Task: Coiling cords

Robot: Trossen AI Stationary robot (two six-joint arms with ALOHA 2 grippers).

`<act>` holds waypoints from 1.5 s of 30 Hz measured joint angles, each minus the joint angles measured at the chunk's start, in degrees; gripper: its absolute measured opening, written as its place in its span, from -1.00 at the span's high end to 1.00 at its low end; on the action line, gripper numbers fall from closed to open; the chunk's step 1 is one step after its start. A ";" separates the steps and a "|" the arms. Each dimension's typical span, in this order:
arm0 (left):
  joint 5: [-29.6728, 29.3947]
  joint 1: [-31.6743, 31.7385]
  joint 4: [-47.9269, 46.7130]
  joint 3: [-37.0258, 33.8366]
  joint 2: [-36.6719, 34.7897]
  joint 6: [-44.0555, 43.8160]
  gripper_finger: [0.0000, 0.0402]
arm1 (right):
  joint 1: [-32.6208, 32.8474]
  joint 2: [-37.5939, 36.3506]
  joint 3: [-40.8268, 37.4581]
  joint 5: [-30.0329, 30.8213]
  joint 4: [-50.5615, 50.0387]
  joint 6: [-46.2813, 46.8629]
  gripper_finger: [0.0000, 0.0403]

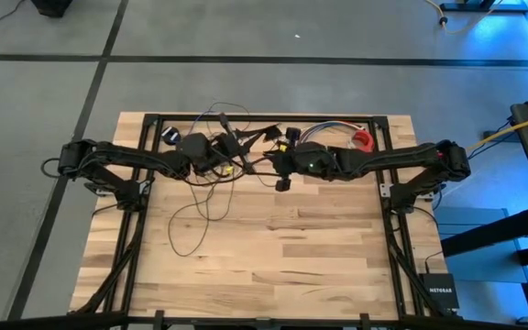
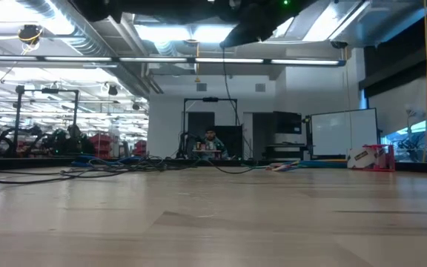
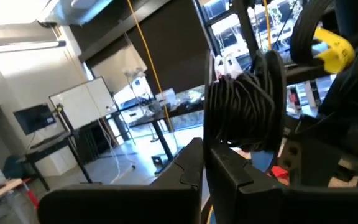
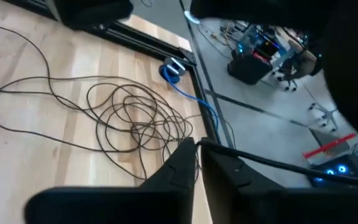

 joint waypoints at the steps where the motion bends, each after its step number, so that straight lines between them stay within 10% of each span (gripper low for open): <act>1: 0.20 -0.02 0.10 0.00 0.00 0.22 0.97 | 0.02 0.02 0.00 0.31 -0.32 0.11 0.81; 18: 4.58 -2.04 -5.70 0.04 -0.07 10.06 0.97 | 9.47 -23.06 -0.18 3.75 -26.21 4.52 0.18; 24: 21.02 -2.94 -7.55 0.07 -0.09 12.96 0.97 | 9.28 -26.92 -3.48 0.27 -15.08 -2.35 0.18; 30: 21.08 -2.73 -6.31 0.11 -0.13 11.89 0.97 | 6.60 -23.62 -6.66 -13.91 -3.31 -4.02 0.18; 45: 21.10 -2.93 -6.45 0.11 -0.15 11.86 0.97 | 2.93 -18.50 -6.93 -17.01 4.64 -5.40 0.18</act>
